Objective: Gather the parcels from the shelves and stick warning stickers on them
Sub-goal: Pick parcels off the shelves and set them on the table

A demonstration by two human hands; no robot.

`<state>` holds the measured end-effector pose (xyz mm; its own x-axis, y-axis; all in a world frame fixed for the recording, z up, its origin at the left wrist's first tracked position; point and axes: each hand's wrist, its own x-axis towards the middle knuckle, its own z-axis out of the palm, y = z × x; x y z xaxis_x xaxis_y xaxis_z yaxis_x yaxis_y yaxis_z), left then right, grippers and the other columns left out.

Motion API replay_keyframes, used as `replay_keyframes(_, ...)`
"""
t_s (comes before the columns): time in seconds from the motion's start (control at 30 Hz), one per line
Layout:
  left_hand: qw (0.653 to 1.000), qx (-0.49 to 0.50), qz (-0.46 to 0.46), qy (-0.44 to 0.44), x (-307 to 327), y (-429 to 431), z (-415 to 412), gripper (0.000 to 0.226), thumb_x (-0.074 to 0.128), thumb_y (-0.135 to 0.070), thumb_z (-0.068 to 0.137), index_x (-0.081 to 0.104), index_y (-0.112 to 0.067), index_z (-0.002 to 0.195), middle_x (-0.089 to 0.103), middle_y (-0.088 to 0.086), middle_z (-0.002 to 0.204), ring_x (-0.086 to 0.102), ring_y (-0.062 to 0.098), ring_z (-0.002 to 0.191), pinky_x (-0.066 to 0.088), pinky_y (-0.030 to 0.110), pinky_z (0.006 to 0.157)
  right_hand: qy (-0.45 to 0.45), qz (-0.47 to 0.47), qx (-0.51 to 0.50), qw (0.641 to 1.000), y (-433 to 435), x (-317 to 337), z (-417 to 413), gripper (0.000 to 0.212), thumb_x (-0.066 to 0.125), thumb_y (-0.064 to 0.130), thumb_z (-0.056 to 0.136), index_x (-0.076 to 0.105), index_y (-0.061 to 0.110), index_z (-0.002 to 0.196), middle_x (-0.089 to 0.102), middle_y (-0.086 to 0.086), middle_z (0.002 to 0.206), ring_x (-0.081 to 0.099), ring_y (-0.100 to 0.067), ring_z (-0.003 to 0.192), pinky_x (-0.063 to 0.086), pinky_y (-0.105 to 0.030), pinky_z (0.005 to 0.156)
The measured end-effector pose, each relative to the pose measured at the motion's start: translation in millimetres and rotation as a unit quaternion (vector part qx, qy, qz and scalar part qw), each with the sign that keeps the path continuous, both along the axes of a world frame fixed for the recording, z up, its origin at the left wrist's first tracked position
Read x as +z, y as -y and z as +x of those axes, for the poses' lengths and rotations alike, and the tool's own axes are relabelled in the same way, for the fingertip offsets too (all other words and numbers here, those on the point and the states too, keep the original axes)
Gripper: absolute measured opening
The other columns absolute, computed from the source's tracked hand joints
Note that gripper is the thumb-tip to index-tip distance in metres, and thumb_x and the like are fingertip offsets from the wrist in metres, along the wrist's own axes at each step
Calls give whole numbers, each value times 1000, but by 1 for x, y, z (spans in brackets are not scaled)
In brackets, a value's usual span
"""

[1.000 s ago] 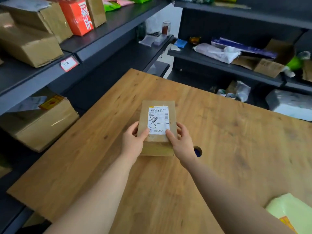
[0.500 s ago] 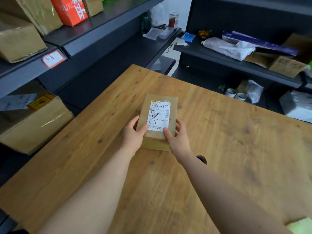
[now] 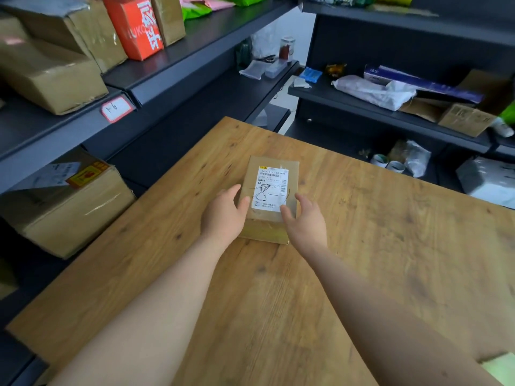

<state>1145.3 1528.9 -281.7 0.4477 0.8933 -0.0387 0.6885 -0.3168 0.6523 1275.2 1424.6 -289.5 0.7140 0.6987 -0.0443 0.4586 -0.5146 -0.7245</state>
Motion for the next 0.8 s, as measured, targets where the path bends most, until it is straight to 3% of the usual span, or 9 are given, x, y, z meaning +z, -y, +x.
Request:
replay_keyframes(0.17, 982, -80, 155, -78, 58, 29, -48, 40, 46, -35, 97, 54, -21, 134, 54, -2, 137, 55, 24, 115, 47, 38, 90, 151, -17, 78, 985, 31, 48, -44, 42, 49, 34, 96, 51, 13, 133, 48, -4, 140, 42, -25, 129, 32, -31, 104)
replay_keyframes(0.4, 959, -95, 243, -107, 108, 96, -151, 40, 46, -41, 97, 56, -23, 132, 59, -3, 132, 53, 19, 120, 43, 40, 101, 269, -28, 166, 948, 75, 101, -132, 41, 48, 35, 95, 52, 14, 131, 55, -2, 132, 45, -22, 125, 29, -31, 108)
replay_keyframes(0.5, 957, -75, 255, -119, 118, 125, -199, 41, 45, -43, 97, 56, -24, 132, 57, -4, 133, 52, 16, 122, 42, 39, 104, 301, -11, 212, 930, 89, 113, -172, 38, 50, 36, 93, 58, 15, 123, 61, 0, 123, 49, -20, 120, 31, -31, 107)
replay_keyframes(0.8, 945, 98, 268, -163, 135, 221, -318, 41, 49, -42, 95, 57, -23, 130, 61, -4, 128, 55, 18, 117, 40, 36, 99, 313, 77, 398, 859, 130, 135, -279, 46, 51, 39, 93, 52, 19, 135, 54, 2, 137, 43, -16, 132, 24, -33, 115)
